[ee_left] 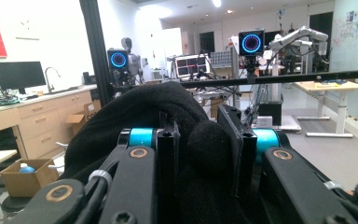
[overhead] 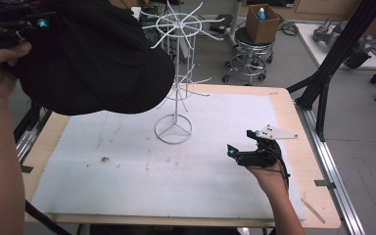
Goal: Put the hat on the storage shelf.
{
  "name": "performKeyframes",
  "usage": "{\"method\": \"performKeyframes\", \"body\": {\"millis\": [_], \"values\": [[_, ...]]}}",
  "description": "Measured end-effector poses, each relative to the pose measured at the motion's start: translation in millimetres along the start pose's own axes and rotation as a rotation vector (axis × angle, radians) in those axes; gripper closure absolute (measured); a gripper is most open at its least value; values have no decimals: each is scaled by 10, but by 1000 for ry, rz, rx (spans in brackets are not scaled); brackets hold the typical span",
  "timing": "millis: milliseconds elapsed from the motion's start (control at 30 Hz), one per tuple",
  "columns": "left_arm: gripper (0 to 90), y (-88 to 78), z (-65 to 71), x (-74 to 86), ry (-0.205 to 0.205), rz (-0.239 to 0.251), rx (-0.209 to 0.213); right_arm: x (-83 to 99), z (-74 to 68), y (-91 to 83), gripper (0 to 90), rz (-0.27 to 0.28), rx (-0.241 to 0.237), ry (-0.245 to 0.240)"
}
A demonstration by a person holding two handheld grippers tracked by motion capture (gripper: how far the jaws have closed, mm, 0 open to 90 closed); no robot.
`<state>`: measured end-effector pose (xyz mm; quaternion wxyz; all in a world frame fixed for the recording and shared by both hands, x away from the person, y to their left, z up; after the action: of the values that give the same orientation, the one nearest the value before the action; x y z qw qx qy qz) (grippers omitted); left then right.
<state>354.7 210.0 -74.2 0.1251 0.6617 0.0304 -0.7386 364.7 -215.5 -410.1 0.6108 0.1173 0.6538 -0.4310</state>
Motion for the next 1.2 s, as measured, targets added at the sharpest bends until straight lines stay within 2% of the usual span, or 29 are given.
{"method": "performKeyframes", "body": {"millis": [267, 467, 667, 700, 767, 800, 933, 1200], "values": [[701, 139, -168, 49, -27, 27, 15, -2, 8, -9, 51, 4, 3, -1], [701, 174, -304, 212, -58, 9, -5, 4, 0, 2, 51, -2, 1, -3], [700, 122, -398, 390, -94, 2, -23, 1, -4, -2, 51, -1, 2, -5], [700, 101, -432, 469, -108, -13, -36, 2, -7, -2, 51, -3, 1, -4], [699, 86, -450, 506, -111, -19, -45, 2, -11, 4, 51, -4, -1, -7], [700, 53, -490, 571, -131, -20, -61, 1, -13, 5, 51, -5, 0, -8], [700, -1, -550, 653, -149, -21, -79, 0, -26, 5, 51, -7, -3, -7], [701, -48, -677, 903, -201, -64, -120, 8, -28, 23, 51, -13, -3, -16]]}}
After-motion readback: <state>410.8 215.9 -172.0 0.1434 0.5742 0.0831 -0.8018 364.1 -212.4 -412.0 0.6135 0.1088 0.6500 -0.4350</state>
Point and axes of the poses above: each handheld gripper's, and its own axes: y roughly forward along the jaws, x roughly out of its underside, z roughly to its right, the point moved 8 cm from there along y, roughly forward along the jaws, and after that the axes turned 13 degrees about -y, right-handed, at the moved point
